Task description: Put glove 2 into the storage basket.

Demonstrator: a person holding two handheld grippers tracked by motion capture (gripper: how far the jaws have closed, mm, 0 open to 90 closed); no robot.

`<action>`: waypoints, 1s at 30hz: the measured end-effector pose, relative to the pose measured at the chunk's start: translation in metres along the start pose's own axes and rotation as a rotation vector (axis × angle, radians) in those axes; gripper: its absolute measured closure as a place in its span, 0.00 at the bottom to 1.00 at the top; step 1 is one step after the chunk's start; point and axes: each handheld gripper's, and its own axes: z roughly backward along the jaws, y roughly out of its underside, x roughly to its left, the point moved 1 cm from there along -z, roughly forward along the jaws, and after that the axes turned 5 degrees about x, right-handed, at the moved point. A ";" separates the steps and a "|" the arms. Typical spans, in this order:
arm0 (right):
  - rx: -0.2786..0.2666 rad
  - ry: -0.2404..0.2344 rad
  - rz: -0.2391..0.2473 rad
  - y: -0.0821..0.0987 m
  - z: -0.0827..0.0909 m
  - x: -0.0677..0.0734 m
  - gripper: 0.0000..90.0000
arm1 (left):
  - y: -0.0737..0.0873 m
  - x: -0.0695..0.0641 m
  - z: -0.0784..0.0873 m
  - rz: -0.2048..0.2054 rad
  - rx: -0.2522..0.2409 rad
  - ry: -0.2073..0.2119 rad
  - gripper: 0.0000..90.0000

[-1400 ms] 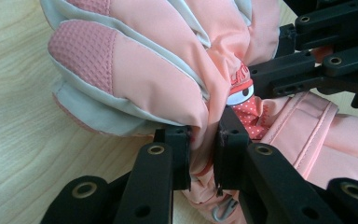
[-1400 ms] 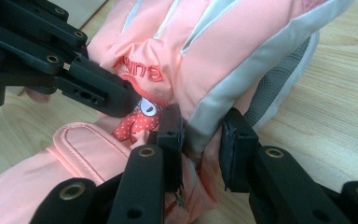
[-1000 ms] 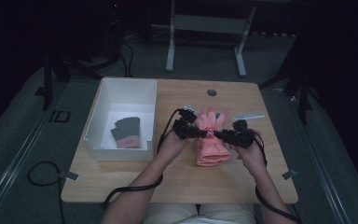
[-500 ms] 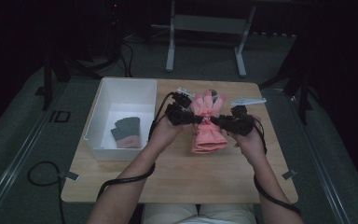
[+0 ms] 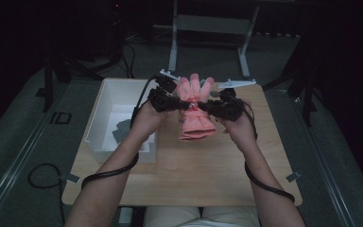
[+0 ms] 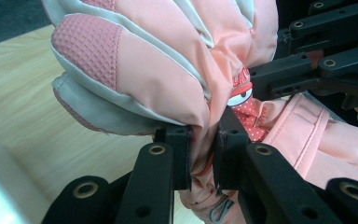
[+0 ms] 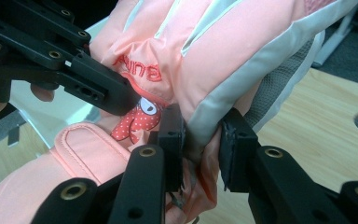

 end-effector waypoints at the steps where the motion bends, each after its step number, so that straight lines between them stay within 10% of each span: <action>1: 0.001 -0.003 0.006 -0.005 -0.003 0.004 0.81 | 0.001 0.002 0.004 0.003 0.000 -0.006 0.88; 30: 0.038 -0.129 0.078 -0.073 -0.121 0.110 0.81 | 0.070 0.102 0.108 0.120 0.059 -0.162 0.88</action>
